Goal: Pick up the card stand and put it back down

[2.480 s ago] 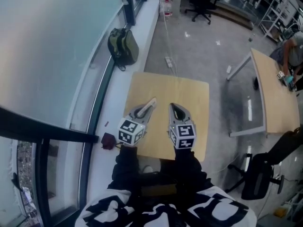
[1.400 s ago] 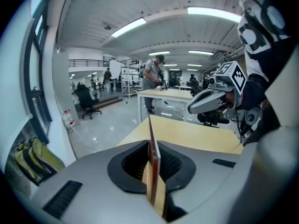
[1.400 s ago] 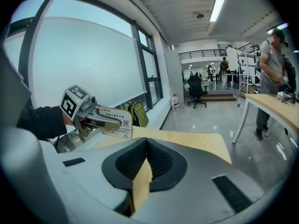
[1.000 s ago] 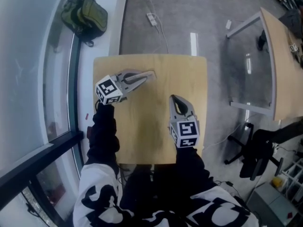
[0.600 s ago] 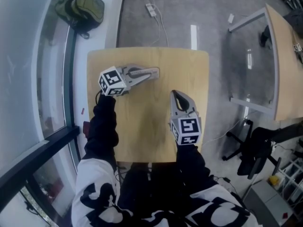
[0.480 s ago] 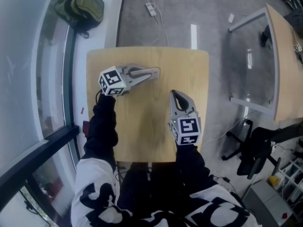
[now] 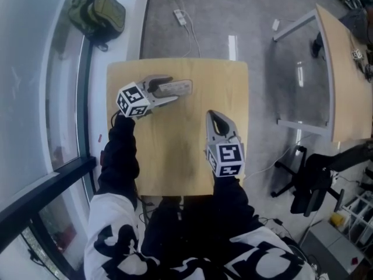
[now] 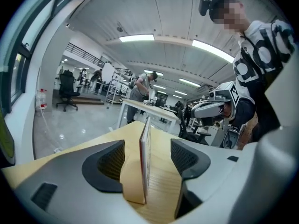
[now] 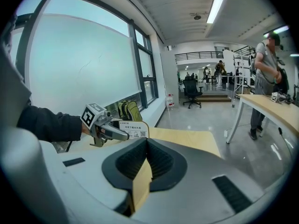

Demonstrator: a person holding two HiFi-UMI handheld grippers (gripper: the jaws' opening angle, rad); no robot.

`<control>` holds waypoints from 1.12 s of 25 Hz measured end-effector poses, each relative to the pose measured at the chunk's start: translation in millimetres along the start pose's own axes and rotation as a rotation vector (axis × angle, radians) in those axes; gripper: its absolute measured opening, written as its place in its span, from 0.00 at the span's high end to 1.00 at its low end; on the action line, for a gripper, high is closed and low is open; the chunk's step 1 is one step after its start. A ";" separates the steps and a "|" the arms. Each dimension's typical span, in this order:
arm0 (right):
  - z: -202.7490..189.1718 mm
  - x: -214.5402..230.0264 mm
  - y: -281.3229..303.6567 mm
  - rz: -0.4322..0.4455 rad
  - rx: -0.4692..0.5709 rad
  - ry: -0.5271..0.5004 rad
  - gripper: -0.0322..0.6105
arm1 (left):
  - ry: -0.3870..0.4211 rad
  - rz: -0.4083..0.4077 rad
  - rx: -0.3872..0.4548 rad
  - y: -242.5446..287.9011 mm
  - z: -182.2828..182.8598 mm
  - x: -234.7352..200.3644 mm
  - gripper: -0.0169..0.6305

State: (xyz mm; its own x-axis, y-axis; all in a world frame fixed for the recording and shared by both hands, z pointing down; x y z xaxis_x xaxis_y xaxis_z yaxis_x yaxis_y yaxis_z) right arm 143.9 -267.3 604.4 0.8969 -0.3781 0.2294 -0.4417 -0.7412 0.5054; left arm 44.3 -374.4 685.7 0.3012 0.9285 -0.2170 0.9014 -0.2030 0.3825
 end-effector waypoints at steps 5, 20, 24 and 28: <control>4.6 -26.8 -18.7 -0.008 0.026 -0.001 0.91 | -0.005 0.090 -0.009 -32.5 -8.4 -0.8 0.51; 25.5 -132.3 -89.9 0.080 0.176 -0.075 0.91 | -0.081 0.456 0.129 -163.5 8.5 68.2 0.54; 31.7 -157.4 -110.9 0.081 0.198 -0.126 0.91 | -0.045 0.549 0.146 -186.7 17.7 109.3 0.60; 36.5 -175.5 -129.8 0.078 0.229 -0.168 0.91 | -0.021 0.592 0.207 -203.5 38.3 143.1 0.70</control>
State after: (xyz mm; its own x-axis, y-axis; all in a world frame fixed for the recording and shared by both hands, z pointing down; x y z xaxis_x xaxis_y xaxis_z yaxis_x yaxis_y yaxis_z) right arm 43.1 -125.0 468.2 0.8526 -0.5110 0.1092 -0.5193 -0.8053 0.2862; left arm -84.1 -212.1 542.4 0.7718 0.6346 -0.0403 0.6211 -0.7388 0.2614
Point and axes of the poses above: the fingertips, and each gripper's own axes: y forward along the fingers, x to its right, z out of its top, the point moved 1 cm from there along -y, backward along the fingers, and after that the axes turned 11 degrees about z, right-handed, at the moved point
